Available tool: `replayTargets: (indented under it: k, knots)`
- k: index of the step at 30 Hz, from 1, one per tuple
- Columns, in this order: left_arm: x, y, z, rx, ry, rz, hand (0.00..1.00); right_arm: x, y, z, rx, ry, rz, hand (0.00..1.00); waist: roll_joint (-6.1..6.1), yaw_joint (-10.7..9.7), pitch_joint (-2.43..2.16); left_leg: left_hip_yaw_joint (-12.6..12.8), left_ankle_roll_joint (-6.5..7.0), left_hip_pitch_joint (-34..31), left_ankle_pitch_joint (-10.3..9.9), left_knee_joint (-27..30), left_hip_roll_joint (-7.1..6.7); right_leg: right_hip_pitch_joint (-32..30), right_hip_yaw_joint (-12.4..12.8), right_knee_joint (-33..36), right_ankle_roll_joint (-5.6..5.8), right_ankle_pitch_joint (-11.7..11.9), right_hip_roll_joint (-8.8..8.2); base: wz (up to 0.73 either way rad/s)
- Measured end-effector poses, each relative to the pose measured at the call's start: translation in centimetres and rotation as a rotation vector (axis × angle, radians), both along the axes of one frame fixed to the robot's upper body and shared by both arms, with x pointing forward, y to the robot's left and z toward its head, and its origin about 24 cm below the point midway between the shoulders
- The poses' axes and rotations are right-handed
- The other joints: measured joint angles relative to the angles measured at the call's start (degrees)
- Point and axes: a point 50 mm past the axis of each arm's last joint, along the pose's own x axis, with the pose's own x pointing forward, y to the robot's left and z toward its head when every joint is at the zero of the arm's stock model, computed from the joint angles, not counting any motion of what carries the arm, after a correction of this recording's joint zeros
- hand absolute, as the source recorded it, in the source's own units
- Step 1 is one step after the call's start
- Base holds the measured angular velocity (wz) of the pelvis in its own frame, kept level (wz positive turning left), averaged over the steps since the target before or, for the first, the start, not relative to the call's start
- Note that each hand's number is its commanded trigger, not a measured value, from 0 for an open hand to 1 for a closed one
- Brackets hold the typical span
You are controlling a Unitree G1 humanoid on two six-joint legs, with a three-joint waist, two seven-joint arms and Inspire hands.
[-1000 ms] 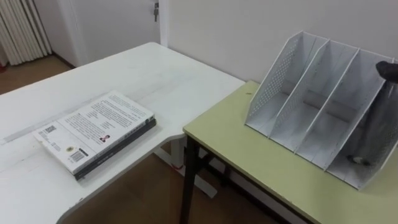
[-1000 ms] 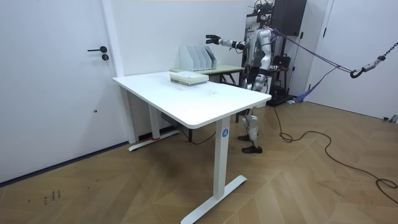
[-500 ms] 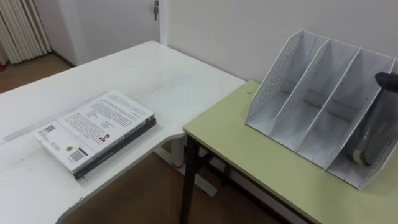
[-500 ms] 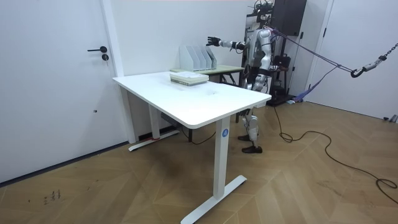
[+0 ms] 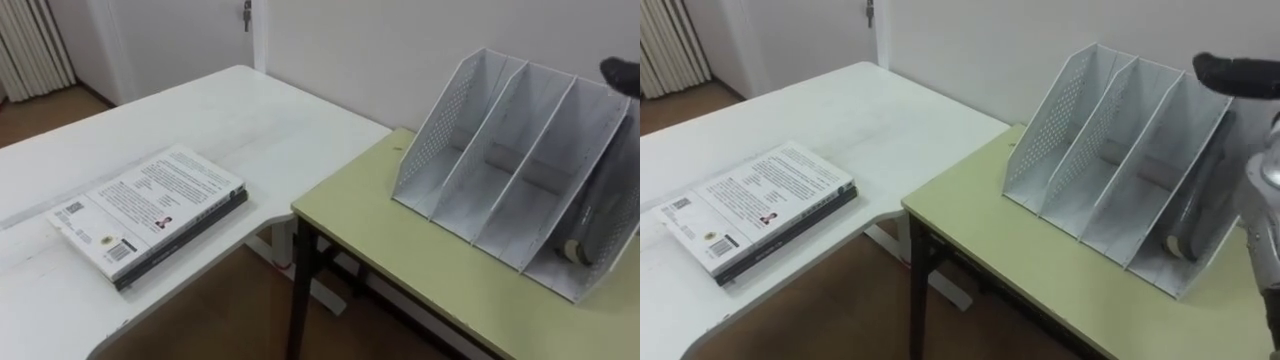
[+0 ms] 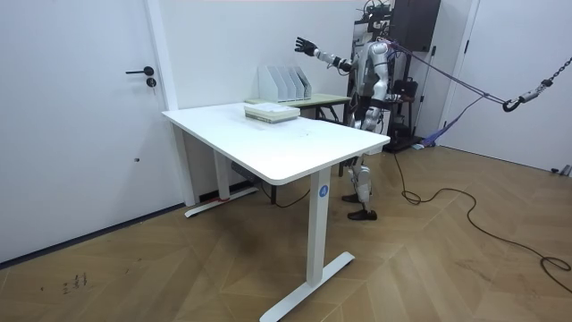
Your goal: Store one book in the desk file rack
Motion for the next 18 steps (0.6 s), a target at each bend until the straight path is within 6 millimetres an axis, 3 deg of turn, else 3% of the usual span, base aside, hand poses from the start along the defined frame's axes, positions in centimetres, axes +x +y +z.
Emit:
replayTargets:
  k: [5, 11, 18]
  knots:
    - [0.1, -0.1, 0.0, 0.007, -0.001, 0.003, 0.00, -1.8, 3.0, 0.5, -0.036, -0.085, 0.262, 0.00, 0.60, 0.3, 0.61, 0.0, 0.00, 0.7, 0.0, -0.1, 0.07, 0.7, 0.1, 0.0, -0.04, 0.0, 0.05, 0.00]
    - [-0.2, 0.1, 0.0, 0.023, 0.012, 0.013, 0.00, -3.0, 6.2, -2.6, -0.020, 0.019, 0.659, 0.00, 0.85, 0.1, 0.61, 0.0, -0.01, 0.2, 0.0, 0.0, 0.12, 0.5, 0.1, 0.0, -0.04, 0.1, 0.01, -0.01]
    - [-0.1, 0.2, 0.0, 0.005, 0.003, 0.013, 0.00, -4.6, 11.1, -2.1, -0.187, 0.019, 1.141, 0.00, 0.70, 1.0, 0.37, 0.1, -0.10, 0.4, 0.0, 0.0, 0.52, 0.6, -0.3, -0.2, -0.22, 0.2, 0.18, 0.00]
